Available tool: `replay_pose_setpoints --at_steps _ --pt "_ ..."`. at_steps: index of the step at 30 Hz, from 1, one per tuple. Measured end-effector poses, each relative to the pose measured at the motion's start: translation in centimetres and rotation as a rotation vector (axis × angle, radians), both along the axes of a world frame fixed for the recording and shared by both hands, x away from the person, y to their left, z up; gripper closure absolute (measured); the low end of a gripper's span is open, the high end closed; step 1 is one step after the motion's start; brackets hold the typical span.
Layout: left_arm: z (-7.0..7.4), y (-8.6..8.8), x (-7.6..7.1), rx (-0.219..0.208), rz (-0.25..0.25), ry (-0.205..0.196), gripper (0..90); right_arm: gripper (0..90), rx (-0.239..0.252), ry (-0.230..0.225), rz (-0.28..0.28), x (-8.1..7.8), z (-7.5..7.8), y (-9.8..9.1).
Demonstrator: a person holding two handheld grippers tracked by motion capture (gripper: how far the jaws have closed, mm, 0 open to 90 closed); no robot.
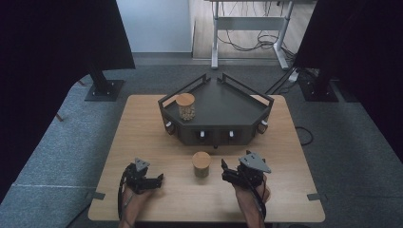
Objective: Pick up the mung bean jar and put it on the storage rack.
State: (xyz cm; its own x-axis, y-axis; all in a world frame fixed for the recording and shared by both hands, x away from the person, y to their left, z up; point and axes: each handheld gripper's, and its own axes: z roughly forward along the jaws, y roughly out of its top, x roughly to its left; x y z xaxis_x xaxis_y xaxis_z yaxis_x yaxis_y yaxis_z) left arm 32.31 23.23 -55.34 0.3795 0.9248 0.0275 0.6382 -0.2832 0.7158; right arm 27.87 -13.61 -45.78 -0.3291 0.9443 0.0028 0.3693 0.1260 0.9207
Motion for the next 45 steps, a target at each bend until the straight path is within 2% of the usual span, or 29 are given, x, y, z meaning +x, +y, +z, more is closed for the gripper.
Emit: replay_pose_setpoints --at_steps 21,32,45 --pt "0.0 0.0 0.0 0.000 -0.002 0.001 2.8 7.3 -0.013 -0.036 0.050 1.2 -0.5 3.2" --pt "0.0 0.0 0.0 0.000 -0.002 0.001 2.8 7.6 -0.007 -0.052 0.066 1.6 -1.7 4.5" --pt "0.0 0.0 0.0 0.001 -0.002 0.002 2.8 6.2 -0.001 -0.042 0.099 2.1 -2.7 6.0"
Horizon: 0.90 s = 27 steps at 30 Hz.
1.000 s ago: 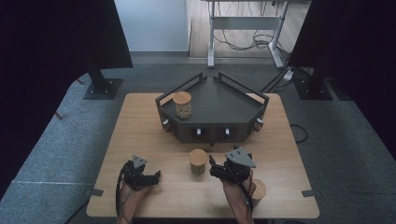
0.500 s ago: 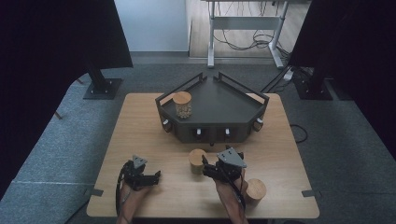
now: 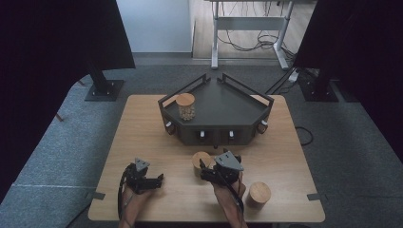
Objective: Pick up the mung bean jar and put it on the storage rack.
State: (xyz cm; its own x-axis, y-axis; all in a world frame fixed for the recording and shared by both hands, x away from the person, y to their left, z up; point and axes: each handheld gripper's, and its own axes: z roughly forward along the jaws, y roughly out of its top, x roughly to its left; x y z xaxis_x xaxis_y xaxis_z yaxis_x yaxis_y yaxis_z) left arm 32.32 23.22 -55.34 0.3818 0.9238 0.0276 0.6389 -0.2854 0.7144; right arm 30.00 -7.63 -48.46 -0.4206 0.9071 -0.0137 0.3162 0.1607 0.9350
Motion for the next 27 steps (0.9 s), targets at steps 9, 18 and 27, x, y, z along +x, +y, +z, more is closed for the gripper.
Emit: replay_pose_setpoints --at_steps 9,18,27 --pt "0.0 0.0 0.0 0.000 0.000 0.000 2.8 5.4 0.001 0.007 0.016 0.4 -0.8 0.9" --pt "0.0 0.0 0.0 0.000 0.000 0.000 2.8 5.1 0.002 0.020 0.028 0.7 -1.7 1.5" --pt "0.0 0.0 0.0 0.000 0.000 0.000 2.8 5.3 0.008 0.020 0.046 0.9 -2.3 2.1"
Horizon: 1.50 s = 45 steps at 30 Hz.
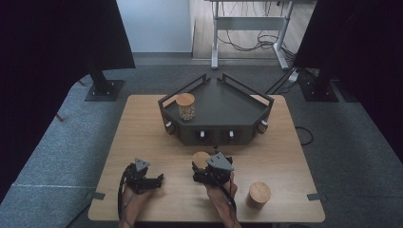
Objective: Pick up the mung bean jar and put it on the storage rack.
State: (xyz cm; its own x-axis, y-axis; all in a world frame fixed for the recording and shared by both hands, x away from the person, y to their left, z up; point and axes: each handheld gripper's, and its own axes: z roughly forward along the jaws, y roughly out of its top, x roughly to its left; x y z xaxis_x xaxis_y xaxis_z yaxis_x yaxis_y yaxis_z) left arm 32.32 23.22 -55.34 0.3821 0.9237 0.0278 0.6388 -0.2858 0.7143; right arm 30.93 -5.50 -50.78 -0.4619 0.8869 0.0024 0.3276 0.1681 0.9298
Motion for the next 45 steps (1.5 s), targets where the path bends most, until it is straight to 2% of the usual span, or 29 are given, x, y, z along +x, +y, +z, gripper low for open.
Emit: replay_pose_setpoints --at_steps 15,27,31,45 --pt "0.0 0.0 0.0 0.000 -0.005 0.000 2.6 9.7 -0.034 0.042 0.026 0.7 -1.7 1.1" --pt "0.0 0.0 0.0 0.000 -0.008 0.001 2.6 18.7 -0.011 0.109 0.051 1.3 -2.8 0.9" --pt "0.0 0.0 0.0 0.000 -0.009 0.000 2.6 23.6 -0.014 0.115 0.041 1.4 -3.0 0.8" --pt "0.0 -0.1 0.0 0.000 -0.012 0.000 2.6 24.7 -0.030 0.118 0.040 1.4 -2.8 0.9"
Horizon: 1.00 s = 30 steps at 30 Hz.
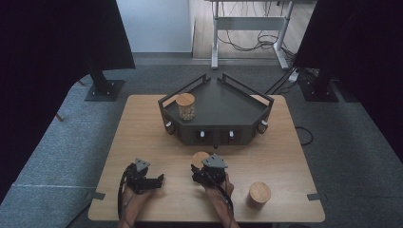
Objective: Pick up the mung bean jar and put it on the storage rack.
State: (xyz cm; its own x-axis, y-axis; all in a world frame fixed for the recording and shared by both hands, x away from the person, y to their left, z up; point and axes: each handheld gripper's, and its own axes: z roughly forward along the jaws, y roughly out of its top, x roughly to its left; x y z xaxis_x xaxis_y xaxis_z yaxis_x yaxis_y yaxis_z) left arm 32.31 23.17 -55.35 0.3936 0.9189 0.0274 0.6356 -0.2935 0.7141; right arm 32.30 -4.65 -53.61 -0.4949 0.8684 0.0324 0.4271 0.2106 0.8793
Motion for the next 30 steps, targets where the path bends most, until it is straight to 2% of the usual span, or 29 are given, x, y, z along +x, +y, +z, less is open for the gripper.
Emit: replay_pose_setpoints --at_steps 10,22,30 --pt "0.0 0.0 0.0 0.001 -0.003 0.000 2.6 24.8 -0.004 -0.008 0.007 -0.2 0.5 -0.2" --pt "0.0 0.0 0.0 0.001 -0.004 0.000 2.5 24.8 -0.026 -0.041 0.018 -0.4 2.5 -0.4" --pt "0.0 0.0 0.0 0.000 -0.006 0.000 2.5 24.8 -0.027 -0.047 0.024 -0.2 3.7 -0.8"
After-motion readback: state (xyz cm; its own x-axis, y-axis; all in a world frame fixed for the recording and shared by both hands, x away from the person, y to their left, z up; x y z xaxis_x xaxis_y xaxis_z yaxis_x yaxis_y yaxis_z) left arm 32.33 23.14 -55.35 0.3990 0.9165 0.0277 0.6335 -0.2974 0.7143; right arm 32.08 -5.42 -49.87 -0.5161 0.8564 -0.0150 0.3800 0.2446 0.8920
